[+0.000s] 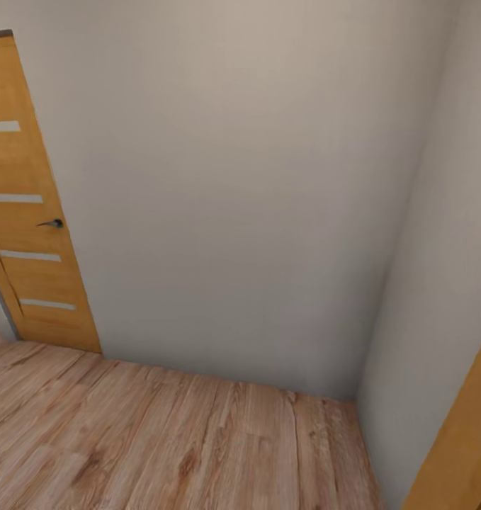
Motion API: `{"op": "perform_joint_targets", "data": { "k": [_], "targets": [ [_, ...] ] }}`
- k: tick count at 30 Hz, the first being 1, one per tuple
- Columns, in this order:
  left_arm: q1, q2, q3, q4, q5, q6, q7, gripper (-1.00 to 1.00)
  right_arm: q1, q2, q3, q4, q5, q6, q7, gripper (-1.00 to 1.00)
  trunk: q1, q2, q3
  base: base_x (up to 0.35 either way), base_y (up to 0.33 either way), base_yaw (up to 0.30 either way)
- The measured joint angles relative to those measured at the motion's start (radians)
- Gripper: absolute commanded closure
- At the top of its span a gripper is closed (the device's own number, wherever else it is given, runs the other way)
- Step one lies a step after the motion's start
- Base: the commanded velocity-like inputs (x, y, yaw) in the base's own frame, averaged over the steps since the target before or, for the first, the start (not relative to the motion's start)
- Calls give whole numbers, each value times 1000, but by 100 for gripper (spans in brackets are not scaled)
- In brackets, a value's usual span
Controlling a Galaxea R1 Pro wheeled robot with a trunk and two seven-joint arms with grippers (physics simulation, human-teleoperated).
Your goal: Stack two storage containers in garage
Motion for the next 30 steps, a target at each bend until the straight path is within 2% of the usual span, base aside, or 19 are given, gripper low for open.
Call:
{"op": "perform_joint_targets", "data": {
  "k": [13, 17, 30],
  "targets": [
    [0, 0, 0, 0, 0, 0, 0, -100, 0, 0, 0, 0, 0, 0, 0, -100, 0, 0, 0, 3, 0, 270],
    [0, 0, 0, 0, 0, 0, 0, -100, 0, 0, 0, 0, 0, 0, 0, -100, 0, 0, 0, 17, 0, 133],
    [0, 0, 0, 0, 0, 0, 0, -100, 0, -1, -1, 0, 0, 0, 0, -100, -1, 0, 0, 290, 0, 7]
  ]
}}
